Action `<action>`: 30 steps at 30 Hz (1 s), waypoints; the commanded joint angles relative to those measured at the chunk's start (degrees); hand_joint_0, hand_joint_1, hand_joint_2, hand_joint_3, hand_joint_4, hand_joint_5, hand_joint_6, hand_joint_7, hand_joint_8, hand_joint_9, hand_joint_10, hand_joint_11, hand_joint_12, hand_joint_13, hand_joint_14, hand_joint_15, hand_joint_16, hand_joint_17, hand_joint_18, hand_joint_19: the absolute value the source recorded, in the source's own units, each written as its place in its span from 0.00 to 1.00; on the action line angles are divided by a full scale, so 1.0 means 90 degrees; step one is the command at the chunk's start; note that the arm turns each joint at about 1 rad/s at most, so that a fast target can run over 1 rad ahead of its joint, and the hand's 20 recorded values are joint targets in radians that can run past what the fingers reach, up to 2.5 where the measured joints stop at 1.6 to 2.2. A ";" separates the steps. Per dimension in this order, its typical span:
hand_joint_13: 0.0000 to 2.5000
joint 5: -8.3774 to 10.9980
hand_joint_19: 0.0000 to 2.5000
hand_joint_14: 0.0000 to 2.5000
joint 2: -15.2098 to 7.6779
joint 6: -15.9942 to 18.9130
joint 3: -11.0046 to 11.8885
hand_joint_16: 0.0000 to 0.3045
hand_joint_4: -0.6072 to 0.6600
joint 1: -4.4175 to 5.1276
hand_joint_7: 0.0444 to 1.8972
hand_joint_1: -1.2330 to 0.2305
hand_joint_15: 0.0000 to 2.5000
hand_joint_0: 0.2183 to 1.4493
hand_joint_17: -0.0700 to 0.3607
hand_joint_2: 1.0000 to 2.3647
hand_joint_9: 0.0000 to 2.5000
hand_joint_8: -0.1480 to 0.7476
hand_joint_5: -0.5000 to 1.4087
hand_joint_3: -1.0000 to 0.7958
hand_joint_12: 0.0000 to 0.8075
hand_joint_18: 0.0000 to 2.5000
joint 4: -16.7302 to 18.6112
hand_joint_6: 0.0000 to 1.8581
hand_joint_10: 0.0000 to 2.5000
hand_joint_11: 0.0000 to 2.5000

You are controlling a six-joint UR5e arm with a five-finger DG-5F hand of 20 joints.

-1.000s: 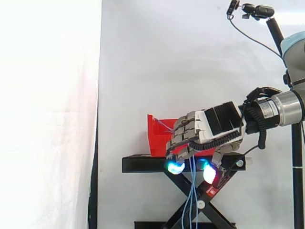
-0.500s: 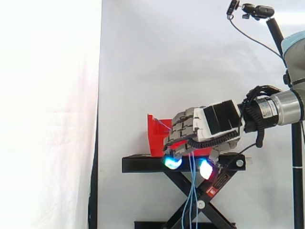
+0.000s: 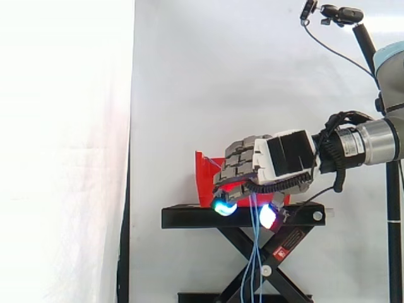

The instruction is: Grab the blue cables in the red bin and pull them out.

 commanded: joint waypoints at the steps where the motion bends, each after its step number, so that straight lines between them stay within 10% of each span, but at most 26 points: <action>1: 0.23 -0.0017 0.20 0.01 0.0001 -0.0003 -0.0002 0.17 0.54 -0.0009 0.28 0.21 0.16 0.45 0.43 0.00 0.22 0.41 0.60 0.00 0.42 0.18 -0.0044 0.01 0.01 0.15; 30: 0.24 -0.0017 0.21 0.01 0.0001 -0.0023 0.0007 0.16 0.46 -0.0029 0.35 0.12 0.17 0.43 0.42 0.00 0.21 0.38 0.61 0.00 0.41 0.18 -0.0073 0.00 0.01 0.17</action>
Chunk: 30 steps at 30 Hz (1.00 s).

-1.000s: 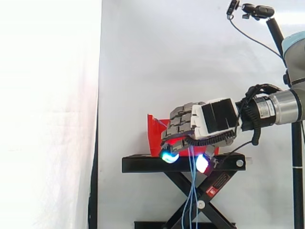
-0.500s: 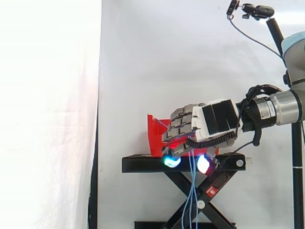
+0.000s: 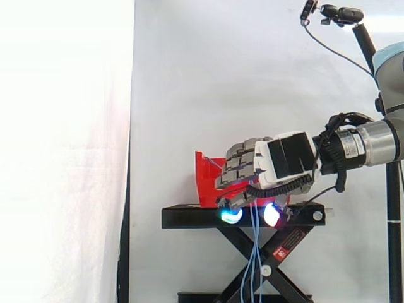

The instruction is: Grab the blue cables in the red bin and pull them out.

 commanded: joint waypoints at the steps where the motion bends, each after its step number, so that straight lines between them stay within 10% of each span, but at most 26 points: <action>1: 0.24 0.0000 0.21 0.01 -0.0001 0.0001 -0.0003 0.16 0.46 -0.0005 0.35 0.11 0.17 0.43 0.42 0.00 0.21 0.38 0.61 0.00 0.41 0.19 0.0000 0.00 0.01 0.17; 30: 0.25 -0.0078 0.22 0.01 -0.0001 -0.0136 -0.0003 0.15 0.45 -0.0044 0.38 0.09 0.18 0.46 0.40 0.00 0.21 0.37 0.62 0.00 0.39 0.19 0.0117 0.02 0.01 0.18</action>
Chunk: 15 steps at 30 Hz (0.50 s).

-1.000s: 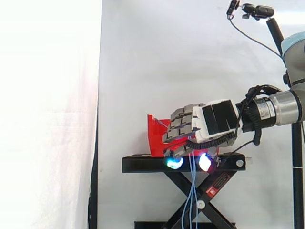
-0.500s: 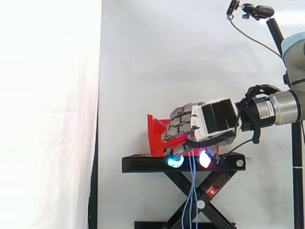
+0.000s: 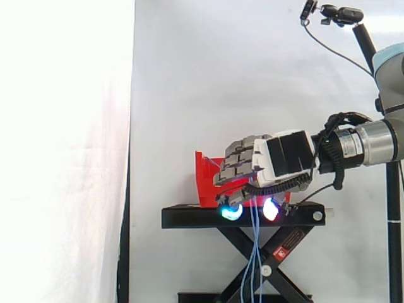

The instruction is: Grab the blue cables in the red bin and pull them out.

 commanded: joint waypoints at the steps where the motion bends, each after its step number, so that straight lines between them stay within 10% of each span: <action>1: 0.25 0.0000 0.22 0.01 0.0000 -0.0008 -0.0009 0.15 0.46 -0.0013 0.38 0.09 0.18 0.46 0.40 0.00 0.21 0.37 0.62 0.00 0.39 0.19 -0.0024 0.02 0.01 0.18; 15: 0.25 0.0000 0.23 0.01 0.0000 -0.0018 -0.0117 0.15 0.46 -0.0091 0.38 0.11 0.18 0.45 0.41 0.00 0.21 0.37 0.63 0.00 0.40 0.19 0.0074 0.00 0.01 0.18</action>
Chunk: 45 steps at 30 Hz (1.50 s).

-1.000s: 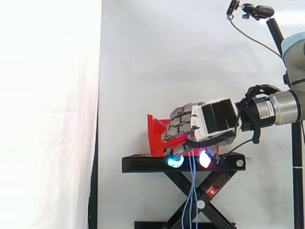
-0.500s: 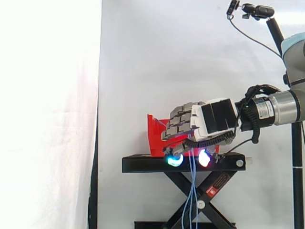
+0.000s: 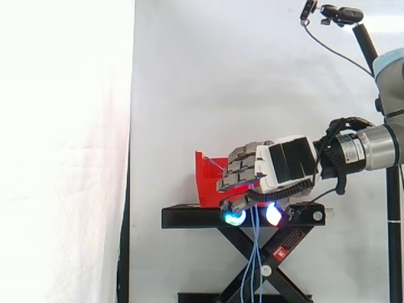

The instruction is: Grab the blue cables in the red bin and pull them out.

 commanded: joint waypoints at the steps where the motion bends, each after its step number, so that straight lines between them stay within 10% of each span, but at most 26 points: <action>1: 0.24 0.0000 0.23 0.01 0.0001 -0.0009 -0.0006 0.15 0.46 -0.0046 0.38 0.11 0.18 0.45 0.41 0.00 0.21 0.37 0.63 0.00 0.39 0.19 0.0077 0.00 0.01 0.18; 45: 0.26 -0.0039 0.23 0.01 -0.0009 -0.0166 -0.0006 0.15 0.49 -0.0163 0.38 0.12 0.19 0.44 0.41 0.00 0.23 0.37 0.66 0.00 0.39 0.19 0.0321 0.04 0.01 0.18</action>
